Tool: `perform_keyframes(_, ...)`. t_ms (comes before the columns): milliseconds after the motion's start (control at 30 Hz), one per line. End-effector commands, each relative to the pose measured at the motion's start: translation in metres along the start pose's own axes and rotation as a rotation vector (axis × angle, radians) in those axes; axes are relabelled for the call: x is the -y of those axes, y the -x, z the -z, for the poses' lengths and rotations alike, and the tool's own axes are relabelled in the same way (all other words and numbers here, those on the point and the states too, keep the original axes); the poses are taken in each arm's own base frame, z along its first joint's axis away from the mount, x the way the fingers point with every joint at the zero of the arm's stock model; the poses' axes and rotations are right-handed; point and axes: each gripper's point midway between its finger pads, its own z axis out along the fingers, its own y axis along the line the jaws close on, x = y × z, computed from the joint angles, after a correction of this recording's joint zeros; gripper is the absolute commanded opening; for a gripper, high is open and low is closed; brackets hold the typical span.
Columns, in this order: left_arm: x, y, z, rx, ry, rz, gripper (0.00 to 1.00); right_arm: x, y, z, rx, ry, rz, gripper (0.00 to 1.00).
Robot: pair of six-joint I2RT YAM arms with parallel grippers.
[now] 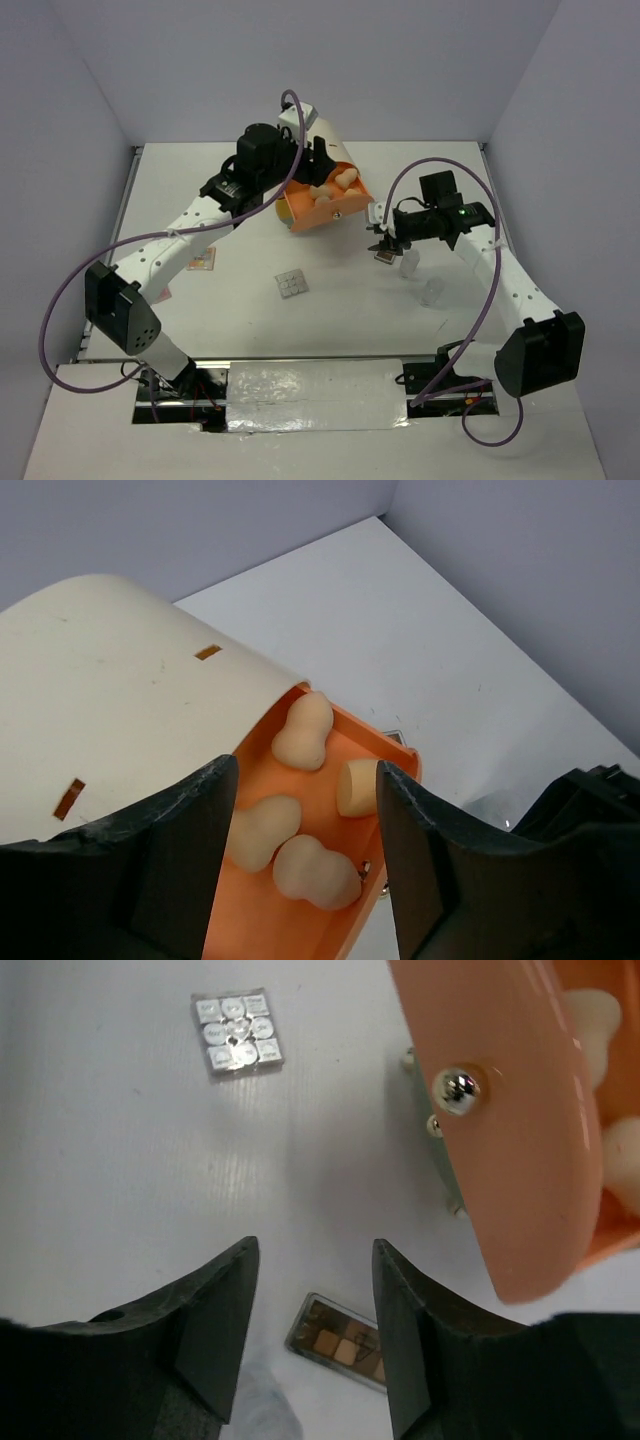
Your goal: Organize the makeup
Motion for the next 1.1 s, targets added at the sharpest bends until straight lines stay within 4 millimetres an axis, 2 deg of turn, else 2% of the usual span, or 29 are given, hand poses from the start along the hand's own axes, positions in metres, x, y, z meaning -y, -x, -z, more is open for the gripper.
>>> perform_keyframes(0, 0.008, 0.05, 0.032, 0.123, 0.013, 0.011, 0.69, 0.002, 0.002, -0.006, -0.055, 0.054, 0.261, 0.55)
perform_keyframes(67, 0.004, 0.053, 0.05, 0.141, 0.043, 0.032, 0.6, 0.004, 0.002, -0.012, -0.064, 0.053, 0.299, 0.49)
perform_keyframes(100, 0.002, 0.053, 0.056, 0.149, 0.055, 0.04, 0.48, 0.007, 0.0, -0.016, -0.064, 0.048, 0.33, 0.43)
perform_keyframes(133, -0.001, 0.052, 0.063, 0.155, 0.065, 0.058, 0.41, 0.006, 0.0, -0.02, -0.074, 0.054, 0.351, 0.4)
perform_keyframes(200, -0.01, 0.043, 0.084, 0.164, 0.11, 0.075, 0.26, 0.01, -0.003, -0.03, -0.093, 0.063, 0.371, 0.36)
perform_keyframes(233, -0.02, 0.022, 0.088, 0.133, 0.147, 0.098, 0.23, 0.013, -0.004, -0.035, -0.107, 0.063, 0.38, 0.34)
perform_keyframes(267, -0.02, 0.026, 0.105, 0.164, 0.157, 0.107, 0.23, 0.015, -0.01, -0.04, -0.118, 0.071, 0.371, 0.32)
perform_keyframes(300, -0.026, 0.02, 0.112, 0.164, 0.18, 0.12, 0.24, 0.021, -0.009, -0.044, -0.122, 0.059, 0.381, 0.28)
perform_keyframes(333, -0.03, 0.005, 0.124, 0.157, 0.198, 0.145, 0.24, 0.023, -0.01, -0.048, -0.137, 0.06, 0.388, 0.26)
perform_keyframes(467, -0.045, -0.032, 0.149, 0.131, 0.267, 0.207, 0.26, 0.037, -0.016, -0.065, -0.173, 0.063, 0.382, 0.18)
perform_keyframes(633, -0.053, -0.061, 0.172, 0.131, 0.323, 0.275, 0.3, 0.061, -0.012, -0.072, -0.189, -0.004, 0.385, 0.17)
perform_keyframes(800, -0.058, -0.076, 0.181, 0.158, 0.35, 0.332, 0.33, 0.07, -0.011, -0.071, -0.199, -0.033, 0.381, 0.18)
perform_keyframes(1067, -0.059, -0.08, 0.183, 0.156, 0.357, 0.33, 0.35, 0.086, -0.001, -0.071, -0.184, -0.113, 0.388, 0.22)
